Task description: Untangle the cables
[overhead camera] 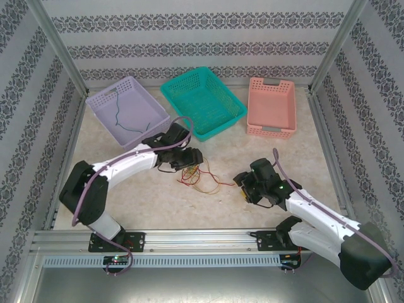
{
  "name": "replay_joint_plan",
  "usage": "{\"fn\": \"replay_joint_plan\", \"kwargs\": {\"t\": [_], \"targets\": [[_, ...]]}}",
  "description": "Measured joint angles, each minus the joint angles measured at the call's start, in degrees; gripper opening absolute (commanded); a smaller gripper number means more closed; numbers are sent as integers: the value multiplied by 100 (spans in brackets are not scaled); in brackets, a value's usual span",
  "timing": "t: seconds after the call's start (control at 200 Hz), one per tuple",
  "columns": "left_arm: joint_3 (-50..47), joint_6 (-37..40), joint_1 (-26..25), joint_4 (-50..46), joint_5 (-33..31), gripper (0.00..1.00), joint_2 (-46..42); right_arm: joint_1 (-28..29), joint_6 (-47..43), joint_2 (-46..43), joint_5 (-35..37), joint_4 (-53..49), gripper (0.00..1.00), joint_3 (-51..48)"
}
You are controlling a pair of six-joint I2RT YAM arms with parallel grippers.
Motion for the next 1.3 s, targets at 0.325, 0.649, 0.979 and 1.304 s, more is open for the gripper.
{"fn": "replay_joint_plan", "kwargs": {"t": [0.325,0.649,0.979,1.304], "targets": [[177,350,0,-4,-122,8,717,24,-9,1381,122,863,0,328],[-24,400,208,-581,-1202,0,203,-817,-1648,863,240,-190,0,1220],[-704,483,1279,-1226,-1620,0,-1191,-1921,-3471,669,302,-1539,0,2127],[-1045,459,1456,-1386,-1547,0,-1438,-2612,-4487,691,516,-2269,0,2933]]}}
